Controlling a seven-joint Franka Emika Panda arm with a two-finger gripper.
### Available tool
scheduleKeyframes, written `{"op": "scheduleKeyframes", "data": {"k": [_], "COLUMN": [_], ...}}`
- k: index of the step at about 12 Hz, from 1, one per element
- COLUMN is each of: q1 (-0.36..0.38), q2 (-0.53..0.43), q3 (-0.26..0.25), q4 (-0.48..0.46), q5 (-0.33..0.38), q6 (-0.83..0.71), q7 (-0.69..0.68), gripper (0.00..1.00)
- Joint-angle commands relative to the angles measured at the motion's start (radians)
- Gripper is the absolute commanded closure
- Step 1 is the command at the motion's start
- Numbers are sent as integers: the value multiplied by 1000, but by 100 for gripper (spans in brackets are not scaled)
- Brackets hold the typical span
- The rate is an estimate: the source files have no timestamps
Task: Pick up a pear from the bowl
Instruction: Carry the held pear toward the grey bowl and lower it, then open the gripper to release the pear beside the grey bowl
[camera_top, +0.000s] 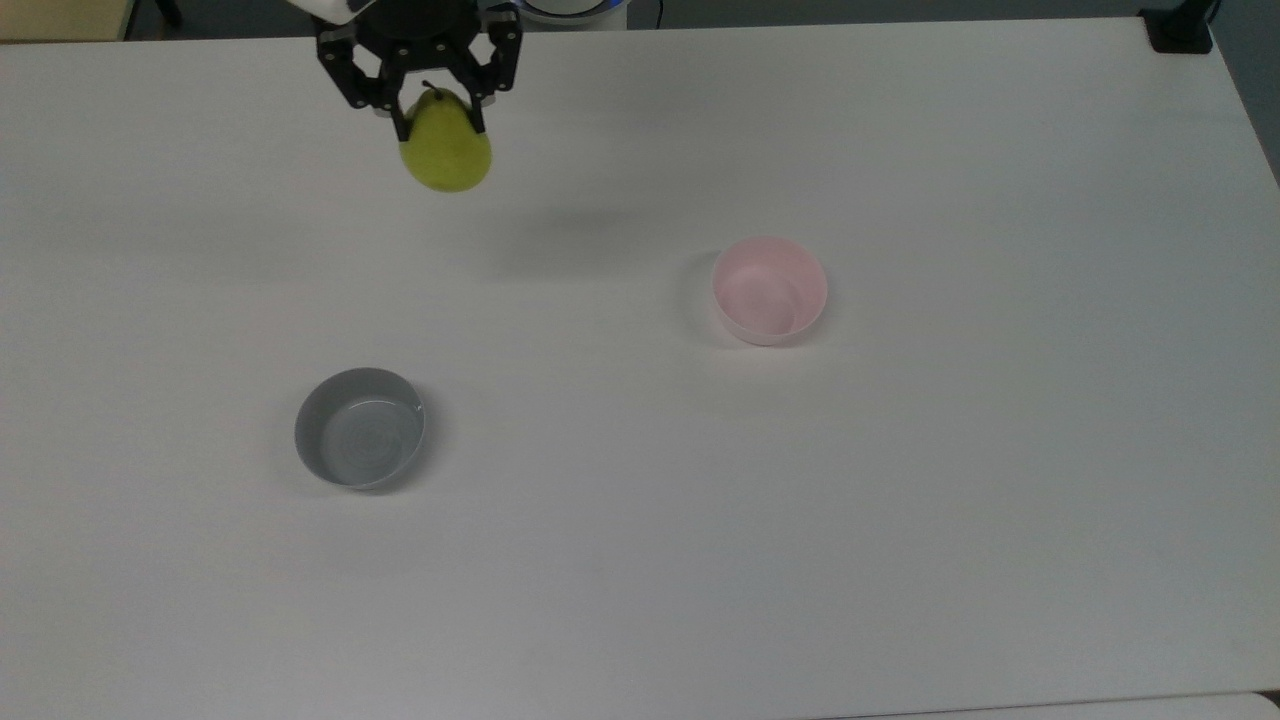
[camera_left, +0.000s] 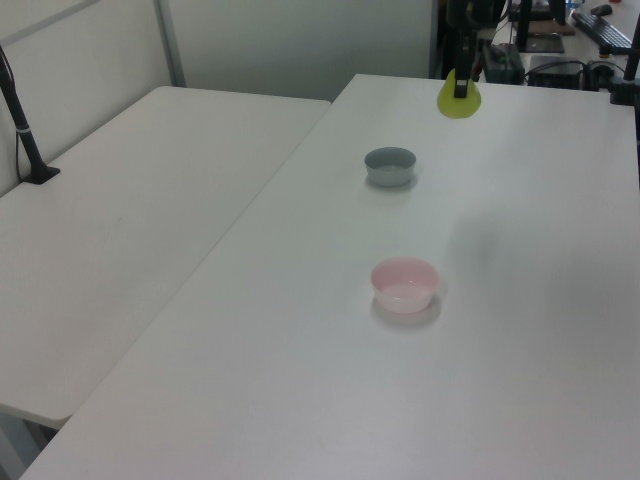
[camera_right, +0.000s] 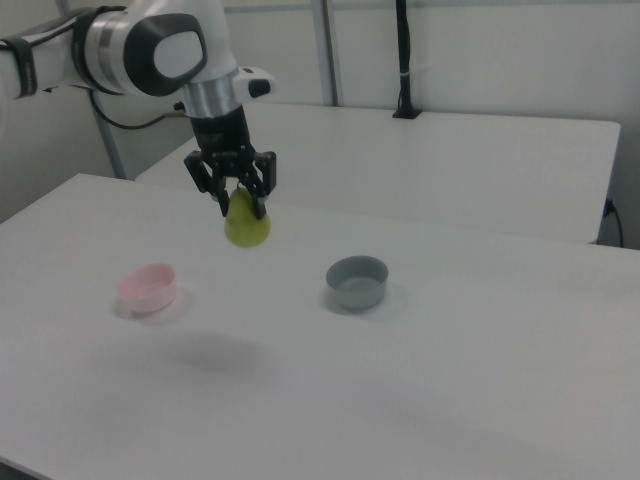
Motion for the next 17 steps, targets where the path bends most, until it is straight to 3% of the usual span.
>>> {"op": "scheduleKeyframes", "data": {"k": [1,11,15,16,17], "q1": [-27,-130,-145,-145,-147], "q2": [32,155,238,252,250], "q3": [-22,-22,-22,-22,-22], "q4": [-22,-250,-255,-250,-246], "q5": [30,33,87,91,93], "q6": [52,417,497,510,505], "q7": [-28,-49,-41,-38,-41], "gripper": [95,95,95,87,65]}}
